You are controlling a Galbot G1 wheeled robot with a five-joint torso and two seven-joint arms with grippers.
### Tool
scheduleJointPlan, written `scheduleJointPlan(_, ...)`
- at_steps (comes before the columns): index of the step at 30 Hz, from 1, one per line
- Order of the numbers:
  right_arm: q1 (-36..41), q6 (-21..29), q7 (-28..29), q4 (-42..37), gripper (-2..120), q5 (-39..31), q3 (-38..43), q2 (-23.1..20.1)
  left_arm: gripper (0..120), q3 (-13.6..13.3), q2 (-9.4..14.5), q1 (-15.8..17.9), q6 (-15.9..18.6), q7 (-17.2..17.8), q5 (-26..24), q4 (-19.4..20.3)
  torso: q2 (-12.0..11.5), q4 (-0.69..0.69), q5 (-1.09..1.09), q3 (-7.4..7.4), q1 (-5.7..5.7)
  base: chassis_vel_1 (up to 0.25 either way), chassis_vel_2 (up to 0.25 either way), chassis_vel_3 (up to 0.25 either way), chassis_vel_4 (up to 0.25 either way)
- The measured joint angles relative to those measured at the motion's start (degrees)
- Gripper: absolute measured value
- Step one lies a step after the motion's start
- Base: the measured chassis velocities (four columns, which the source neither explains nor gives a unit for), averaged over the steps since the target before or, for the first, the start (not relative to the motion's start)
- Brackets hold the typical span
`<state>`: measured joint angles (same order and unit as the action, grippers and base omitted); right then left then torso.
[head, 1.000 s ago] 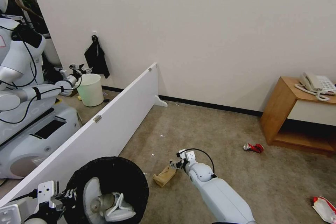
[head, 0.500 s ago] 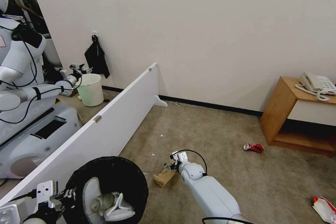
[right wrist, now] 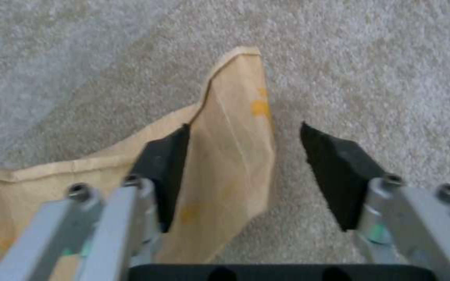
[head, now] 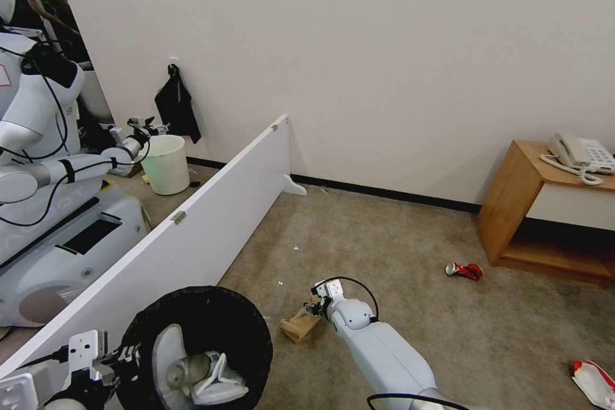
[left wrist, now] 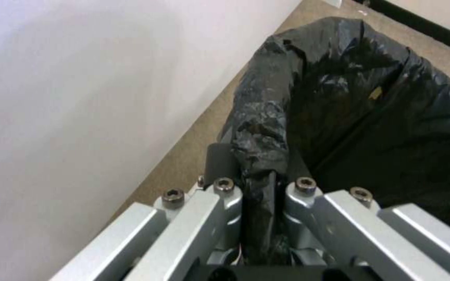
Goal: Pick up the trash bin, then pick up the garbage from the floor and place it into the trash bin.
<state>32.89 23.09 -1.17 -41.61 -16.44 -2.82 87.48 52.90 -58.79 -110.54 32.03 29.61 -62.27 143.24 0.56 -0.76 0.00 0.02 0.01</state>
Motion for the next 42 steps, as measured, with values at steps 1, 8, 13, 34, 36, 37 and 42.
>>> scheduleJointPlan(1, 0.2, 0.0, 0.1, -0.2, 46, 0.0, 0.0, -0.2, 4, 0.0, 0.0, 0.0, 0.0, 0.0, 0.0, 0.0, 0.0, 0.01, 0.0, 0.0, 0.0, 0.0, 0.0, 0.0, 0.0)
scheduleJointPlan(8, 0.7, 0.1, 0.2, -1.0, 23, -0.6, 0.1, -0.5, 4, -0.1, 0.0, 0.0, 0.0, 0.0, 0.1, 0.0, 0.0, 0.01, 0.0, 0.0, 0.0, 0.0, 0.0, 0.0, 0.0)
scheduleJointPlan(13, 1.1, 0.2, 0.4, -2.0, 2, -1.1, 0.0, -1.3, 4, -0.1, 0.0, 0.0, 0.0, 0.1, 0.1, 0.0, 0.0, 0.0, 0.0, 0.0, 0.0, 0.0, 0.0, 0.0, 0.0)
scheduleJointPlan(34, 5.4, 0.5, 2.0, -14.7, 0, -4.0, 1.4, -7.8, 4, -0.8, -0.2, -0.1, 0.1, 0.2, 0.2, 0.0, 0.0, 0.0, 0.0, 0.0, 0.0, 0.0, 0.0, 0.0, 0.0)
scheduleJointPlan(36, 8.2, -0.5, 2.9, -22.4, 0, -3.8, 2.8, -11.0, 4, -1.3, 0.1, -0.1, 0.2, 0.5, 0.2, 0.0, 0.0, -0.01, 0.02, 0.0, 0.0, 0.0, 0.0, 0.0, 0.0)
scheduleJointPlan(37, 8.2, -0.5, 2.9, -22.4, 0, -3.8, 2.8, -11.0, 4, -1.3, 0.1, -0.1, 0.2, 0.5, 0.2, 0.0, 0.0, -0.01, 0.02, 0.0, 0.0, 0.0, 0.0, 0.0, 0.0)
scheduleJointPlan(42, 15.9, -2.8, 3.7, -45.9, 0, -7.7, 8.7, -24.2, 4, -3.3, 1.4, -0.2, 0.6, 1.0, 0.1, 0.0, 0.0, -0.02, 0.02, 0.0, 0.0, 0.0, 0.0, 0.0, 0.0)
